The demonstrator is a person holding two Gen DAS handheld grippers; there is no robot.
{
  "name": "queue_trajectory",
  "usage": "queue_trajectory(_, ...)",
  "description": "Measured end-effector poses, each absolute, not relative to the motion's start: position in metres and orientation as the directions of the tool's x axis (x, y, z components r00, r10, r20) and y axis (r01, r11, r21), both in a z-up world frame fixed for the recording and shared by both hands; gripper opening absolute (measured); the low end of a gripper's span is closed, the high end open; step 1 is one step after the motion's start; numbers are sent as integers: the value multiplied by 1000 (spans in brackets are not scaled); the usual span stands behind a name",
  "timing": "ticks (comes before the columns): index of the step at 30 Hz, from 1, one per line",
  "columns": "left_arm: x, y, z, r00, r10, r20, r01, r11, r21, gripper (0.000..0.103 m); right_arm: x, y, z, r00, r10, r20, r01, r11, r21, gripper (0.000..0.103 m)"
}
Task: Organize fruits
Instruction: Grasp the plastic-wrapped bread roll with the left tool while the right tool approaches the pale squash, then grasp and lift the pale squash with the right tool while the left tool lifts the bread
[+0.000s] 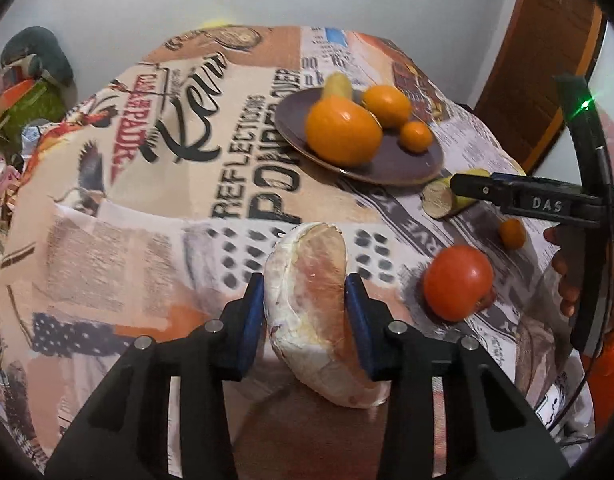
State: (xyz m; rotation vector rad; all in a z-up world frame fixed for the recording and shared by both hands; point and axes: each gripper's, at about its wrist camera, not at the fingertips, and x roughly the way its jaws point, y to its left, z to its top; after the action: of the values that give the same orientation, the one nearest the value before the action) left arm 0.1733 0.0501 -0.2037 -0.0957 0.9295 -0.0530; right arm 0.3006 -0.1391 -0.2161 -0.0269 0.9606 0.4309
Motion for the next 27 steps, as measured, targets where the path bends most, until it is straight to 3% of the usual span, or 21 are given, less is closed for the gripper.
queue_trajectory(4,176,58,-199,611,-86,-787,-8,993,-115,40,306,-128,-217,518,306,-799,-366,923,117,94)
queue_trajectory(14,177,57,-193,627,-100,-773,0,992,-129,39,310,-111,-223,569,191,-800,-379,924,-49,96)
queue_trajectory(19,175,58,-188,637,-100,-765,1,992,-129,38,302,-129,-219,532,249,-809,-449,893,-20,87)
queue_trajectory(21,175,59,-185,640,-103,-761,2,991,-132,22,298,-138,-219,509,268,-818,-467,884,-1,79)
queue_trajectory(22,176,60,-184,638,-117,-761,7,989,-146,20,296,-141,-219,501,272,-822,-468,884,7,73)
queue_trajectory(27,179,60,-175,659,-129,-741,12,987,-161,16,292,-167,-219,455,301,-838,-439,895,83,72)
